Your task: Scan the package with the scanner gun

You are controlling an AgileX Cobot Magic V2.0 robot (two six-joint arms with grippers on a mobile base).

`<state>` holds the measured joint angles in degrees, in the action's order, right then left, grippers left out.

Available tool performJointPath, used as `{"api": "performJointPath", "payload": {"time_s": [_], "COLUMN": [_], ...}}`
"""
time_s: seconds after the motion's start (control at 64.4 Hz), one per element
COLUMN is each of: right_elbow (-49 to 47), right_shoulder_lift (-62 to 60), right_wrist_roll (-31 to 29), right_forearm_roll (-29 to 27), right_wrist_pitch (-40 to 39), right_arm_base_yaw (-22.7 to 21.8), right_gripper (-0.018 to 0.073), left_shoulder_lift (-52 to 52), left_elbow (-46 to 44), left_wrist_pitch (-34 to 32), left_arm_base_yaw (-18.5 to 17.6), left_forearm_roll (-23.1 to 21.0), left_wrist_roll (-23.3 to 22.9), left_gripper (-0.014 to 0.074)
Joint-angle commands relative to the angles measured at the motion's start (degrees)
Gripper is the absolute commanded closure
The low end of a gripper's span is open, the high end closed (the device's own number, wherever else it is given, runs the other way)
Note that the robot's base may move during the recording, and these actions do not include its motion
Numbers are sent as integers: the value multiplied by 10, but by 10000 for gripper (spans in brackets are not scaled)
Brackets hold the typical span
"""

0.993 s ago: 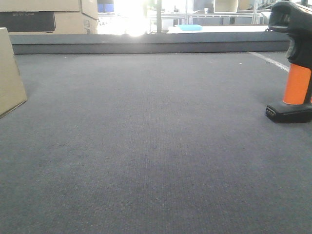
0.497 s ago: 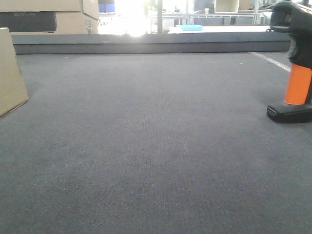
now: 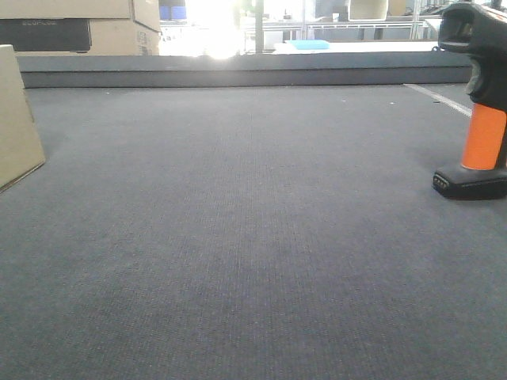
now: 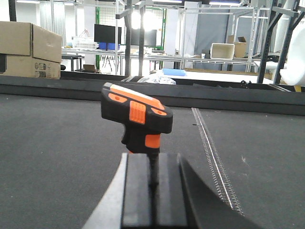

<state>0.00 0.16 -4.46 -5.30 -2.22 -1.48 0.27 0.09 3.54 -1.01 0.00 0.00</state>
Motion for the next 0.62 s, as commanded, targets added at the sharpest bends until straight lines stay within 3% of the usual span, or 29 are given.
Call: {"api": "performJointPath", "payload": {"time_s": [0.0, 0.605], "right_elbow": [0, 0], "right_shoulder_lift": [-2, -2], "right_wrist_roll": [0, 0], "right_forearm_roll": [5, 5], "right_wrist_pitch": [-12, -12], "right_arm_base_yaw": [-1, -1], "right_gripper": [721, 721], "left_shoulder_lift": [-3, -3], "left_elbow": [-1, -1], "left_wrist_pitch": [-13, -14], "left_arm_base_yaw": [3, 3], "left_forearm_roll": [0, 0], "left_wrist_roll": [0, 0], "left_gripper": [707, 707]}}
